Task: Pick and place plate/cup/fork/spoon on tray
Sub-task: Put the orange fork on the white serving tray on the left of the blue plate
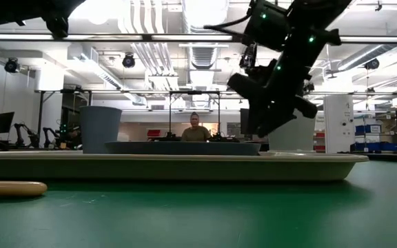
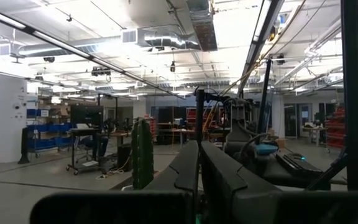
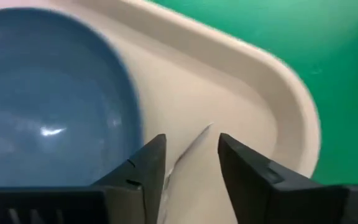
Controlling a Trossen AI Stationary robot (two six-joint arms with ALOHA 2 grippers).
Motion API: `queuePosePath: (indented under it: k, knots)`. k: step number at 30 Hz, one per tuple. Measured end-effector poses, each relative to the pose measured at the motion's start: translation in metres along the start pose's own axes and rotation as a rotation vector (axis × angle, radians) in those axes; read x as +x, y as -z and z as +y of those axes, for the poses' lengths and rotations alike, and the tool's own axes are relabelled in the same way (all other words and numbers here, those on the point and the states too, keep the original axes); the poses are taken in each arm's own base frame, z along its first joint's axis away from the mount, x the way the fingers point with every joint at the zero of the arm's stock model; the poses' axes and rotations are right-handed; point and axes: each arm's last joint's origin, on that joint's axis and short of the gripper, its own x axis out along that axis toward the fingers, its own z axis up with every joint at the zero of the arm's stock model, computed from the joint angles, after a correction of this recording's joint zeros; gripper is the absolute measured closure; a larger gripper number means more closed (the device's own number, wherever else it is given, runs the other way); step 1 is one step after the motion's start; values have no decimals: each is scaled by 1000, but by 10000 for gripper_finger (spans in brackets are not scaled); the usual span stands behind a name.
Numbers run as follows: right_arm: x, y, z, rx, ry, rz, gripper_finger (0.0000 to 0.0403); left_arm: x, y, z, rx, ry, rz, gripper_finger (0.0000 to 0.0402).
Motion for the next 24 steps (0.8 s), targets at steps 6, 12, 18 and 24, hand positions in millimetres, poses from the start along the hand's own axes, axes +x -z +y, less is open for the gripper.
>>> queuePosePath:
  k: [6,12,18,24]
  knots:
    - [9,1,1,21,39,-12,246,0,0,0,0,0,1,402]
    - [21,7,2,27,67,8,254,0,0,0,1,0,1,402]
    - [32,13,2,12,95,20,269,0,0,0,0,0,0,402]
    - [34,14,3,-4,91,24,298,0,0,0,0,0,0,402]
